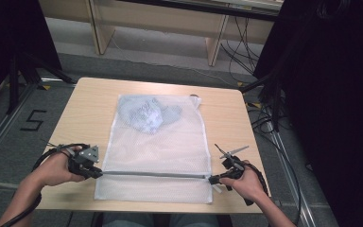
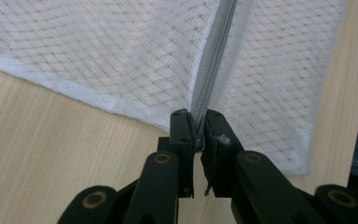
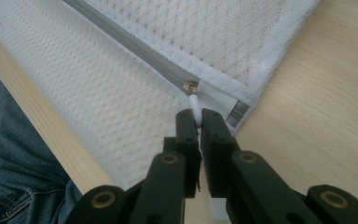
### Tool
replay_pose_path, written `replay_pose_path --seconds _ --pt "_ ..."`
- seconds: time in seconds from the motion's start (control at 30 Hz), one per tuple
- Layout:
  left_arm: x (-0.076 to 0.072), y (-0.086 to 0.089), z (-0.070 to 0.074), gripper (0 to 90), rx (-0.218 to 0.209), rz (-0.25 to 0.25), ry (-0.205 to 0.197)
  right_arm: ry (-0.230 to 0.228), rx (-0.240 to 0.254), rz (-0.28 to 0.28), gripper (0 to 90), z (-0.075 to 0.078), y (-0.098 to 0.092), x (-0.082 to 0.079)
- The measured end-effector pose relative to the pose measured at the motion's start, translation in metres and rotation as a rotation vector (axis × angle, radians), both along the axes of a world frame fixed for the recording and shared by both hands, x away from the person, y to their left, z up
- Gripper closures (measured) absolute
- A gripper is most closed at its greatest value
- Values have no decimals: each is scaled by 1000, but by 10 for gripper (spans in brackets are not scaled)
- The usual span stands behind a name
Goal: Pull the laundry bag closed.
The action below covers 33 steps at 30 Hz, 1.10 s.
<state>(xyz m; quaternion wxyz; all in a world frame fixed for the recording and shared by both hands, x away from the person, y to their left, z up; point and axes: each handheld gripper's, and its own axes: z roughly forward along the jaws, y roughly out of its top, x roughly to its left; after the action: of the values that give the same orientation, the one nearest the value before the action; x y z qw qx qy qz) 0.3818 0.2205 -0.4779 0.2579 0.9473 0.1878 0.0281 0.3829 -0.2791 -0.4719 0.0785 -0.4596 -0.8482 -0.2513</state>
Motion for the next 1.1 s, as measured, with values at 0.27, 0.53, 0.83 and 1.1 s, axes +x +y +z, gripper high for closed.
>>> replay_pose_path --seconds 0.27,0.53,0.83,1.1 --pt "0 -1 -1 826 -3 -7 -6 3 -3 2 870 -1 1 0" --pt "0 0 -3 821 50 -16 -16 -2 30 11 880 0 -3 1" --pt "0 3 -1 754 5 9 -25 -187 64 -13 821 5 -15 5" --pt "0 8 15 582 -44 8 -77 -276 89 -54 731 6 -15 7"
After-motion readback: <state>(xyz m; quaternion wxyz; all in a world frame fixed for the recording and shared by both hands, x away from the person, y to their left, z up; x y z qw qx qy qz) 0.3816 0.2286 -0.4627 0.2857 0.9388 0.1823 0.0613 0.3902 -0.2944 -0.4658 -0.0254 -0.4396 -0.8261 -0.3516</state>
